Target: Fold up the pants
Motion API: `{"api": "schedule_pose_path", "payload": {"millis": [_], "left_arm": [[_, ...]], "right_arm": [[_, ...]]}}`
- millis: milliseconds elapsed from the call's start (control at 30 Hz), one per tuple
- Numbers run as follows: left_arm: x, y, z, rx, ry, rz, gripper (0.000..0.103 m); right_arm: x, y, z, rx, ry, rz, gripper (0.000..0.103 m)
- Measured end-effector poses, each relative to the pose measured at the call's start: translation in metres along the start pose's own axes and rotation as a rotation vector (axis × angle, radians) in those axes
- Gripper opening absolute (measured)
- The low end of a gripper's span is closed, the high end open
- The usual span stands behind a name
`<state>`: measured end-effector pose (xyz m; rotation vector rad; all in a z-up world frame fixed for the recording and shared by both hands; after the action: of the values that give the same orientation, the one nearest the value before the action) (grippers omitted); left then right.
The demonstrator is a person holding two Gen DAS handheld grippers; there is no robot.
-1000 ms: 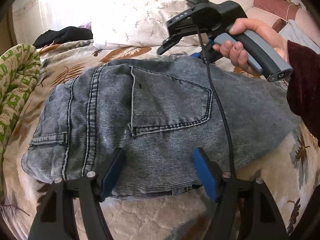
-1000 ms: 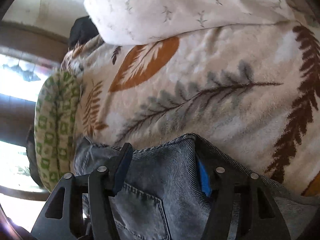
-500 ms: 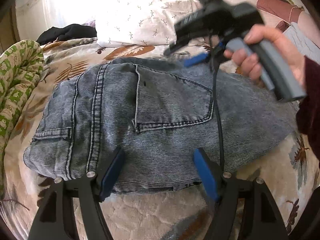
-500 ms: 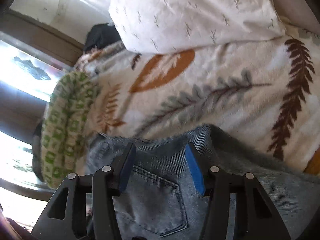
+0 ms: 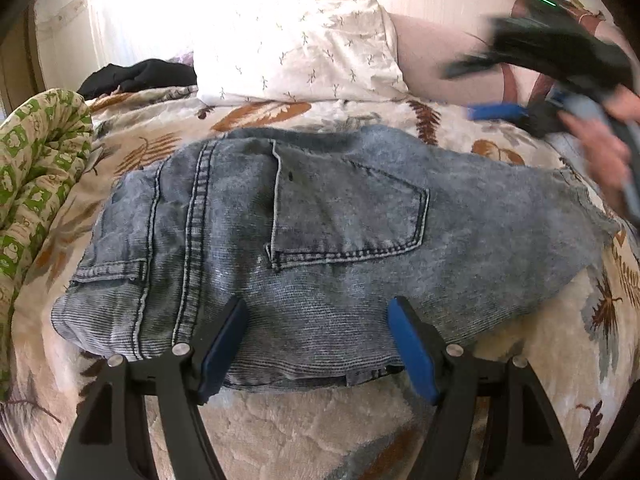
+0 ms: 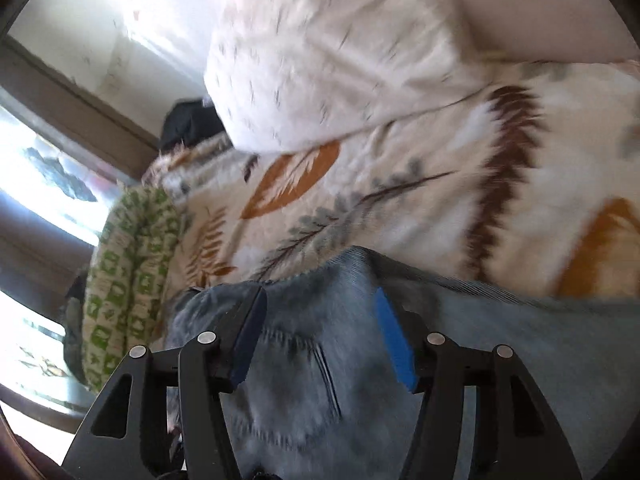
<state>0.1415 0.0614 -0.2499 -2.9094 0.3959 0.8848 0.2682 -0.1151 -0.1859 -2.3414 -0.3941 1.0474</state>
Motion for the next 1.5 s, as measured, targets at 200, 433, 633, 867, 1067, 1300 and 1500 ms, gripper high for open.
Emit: {"api": "schedule_pose_path", "payload": {"millis": [200,433,633,867,1067,1300,1500], "left_arm": [[-0.008,0.006,-0.013,0.013,0.11,0.003,0.075],[-0.02,0.027,-0.013,0.07,0.173,0.021,0.076],[-0.029,0.066,-0.015,0.12,0.12,0.046,0.076],[-0.019,0.152,-0.07,0.219,0.128,0.172,0.076],[0.011,0.227,-0.112,0.328,0.119,0.28,0.076],[0.061,0.303,-0.128,0.385,-0.001,0.41,0.076],[0.097,0.36,-0.129,0.418,-0.093,0.496,0.076]], "right_arm": [[-0.132,0.06,0.017,0.091,0.16,0.037,0.063],[-0.265,0.153,0.047,0.353,0.466,0.084,0.073],[-0.292,0.244,0.065,0.656,0.552,0.103,0.076],[-0.28,0.296,0.073,0.86,0.494,0.12,0.076],[-0.265,0.295,0.071,0.864,0.442,0.088,0.076],[-0.256,0.296,0.071,0.85,0.428,0.106,0.075],[-0.254,0.294,0.072,0.807,0.468,0.154,0.075]]}}
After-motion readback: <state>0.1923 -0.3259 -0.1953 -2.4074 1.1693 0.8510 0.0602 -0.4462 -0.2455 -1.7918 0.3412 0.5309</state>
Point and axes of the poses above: each gripper's, at about its wrist camera, not at the fingertips, and x roughly the way its jaws point, y to its right, z to its underside, the point moved 9 cm from there along x, roughly the way its jaws point, and after that the axes turned 15 degrees about y, right-handed, at the moved point
